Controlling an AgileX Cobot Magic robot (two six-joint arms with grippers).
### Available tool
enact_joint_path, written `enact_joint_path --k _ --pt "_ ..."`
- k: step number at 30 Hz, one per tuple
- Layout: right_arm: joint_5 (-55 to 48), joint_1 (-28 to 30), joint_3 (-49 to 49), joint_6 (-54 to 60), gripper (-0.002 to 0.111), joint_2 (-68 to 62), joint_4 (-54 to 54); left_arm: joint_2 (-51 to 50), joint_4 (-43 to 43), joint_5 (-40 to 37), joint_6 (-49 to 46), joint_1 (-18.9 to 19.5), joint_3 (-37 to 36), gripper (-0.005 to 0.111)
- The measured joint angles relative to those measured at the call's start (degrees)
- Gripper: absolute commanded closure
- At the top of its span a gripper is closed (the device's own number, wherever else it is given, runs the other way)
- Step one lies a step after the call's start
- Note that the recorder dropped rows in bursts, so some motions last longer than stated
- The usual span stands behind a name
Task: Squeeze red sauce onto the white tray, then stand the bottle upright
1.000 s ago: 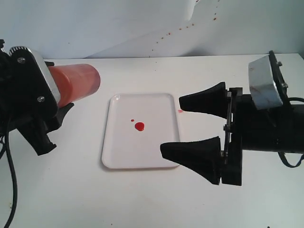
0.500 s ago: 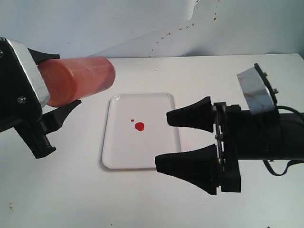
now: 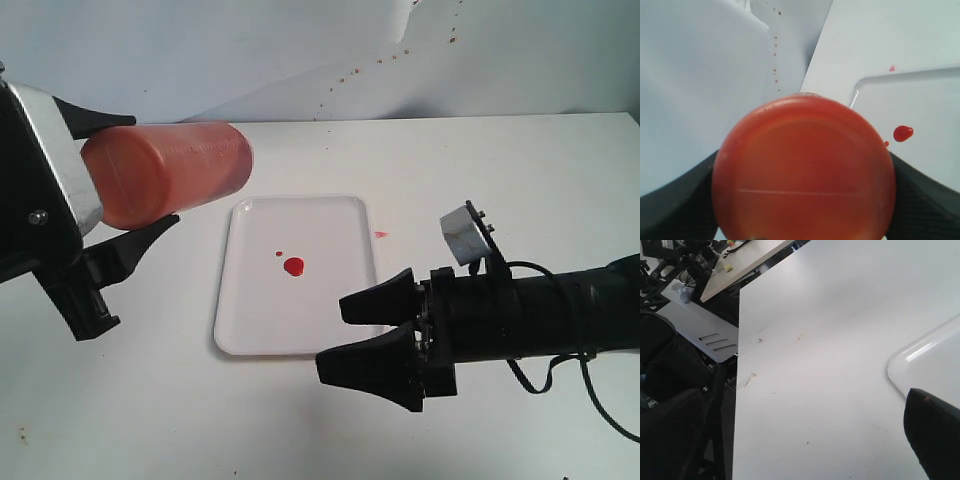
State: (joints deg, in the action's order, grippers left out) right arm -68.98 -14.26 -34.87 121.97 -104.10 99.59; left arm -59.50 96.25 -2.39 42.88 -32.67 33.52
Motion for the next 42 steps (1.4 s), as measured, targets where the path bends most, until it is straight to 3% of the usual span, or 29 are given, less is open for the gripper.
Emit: enact_joint_path --k 7,25,35,42 --pt "0.0 0.0 -2.7 0.1 0.003 -0.3 0.1 0.0 0.1 4.1 0.0 0.0 0.0 0.107" --pt "-0.1 -2.0 -5.8 -2.5 0.003 -0.1 0.4 0.0 0.4 5.5 0.0 0.0 0.0 0.107" --pt "-0.5 -5.0 -11.1 -25.9 0.009 -3.9 0.1 0.0 0.4 5.5 0.0 0.0 0.0 0.107" --pt "-0.4 -5.0 -17.7 -35.3 0.010 -6.2 0.1 0.0 0.4 5.5 -0.1 0.0 0.0 0.107"
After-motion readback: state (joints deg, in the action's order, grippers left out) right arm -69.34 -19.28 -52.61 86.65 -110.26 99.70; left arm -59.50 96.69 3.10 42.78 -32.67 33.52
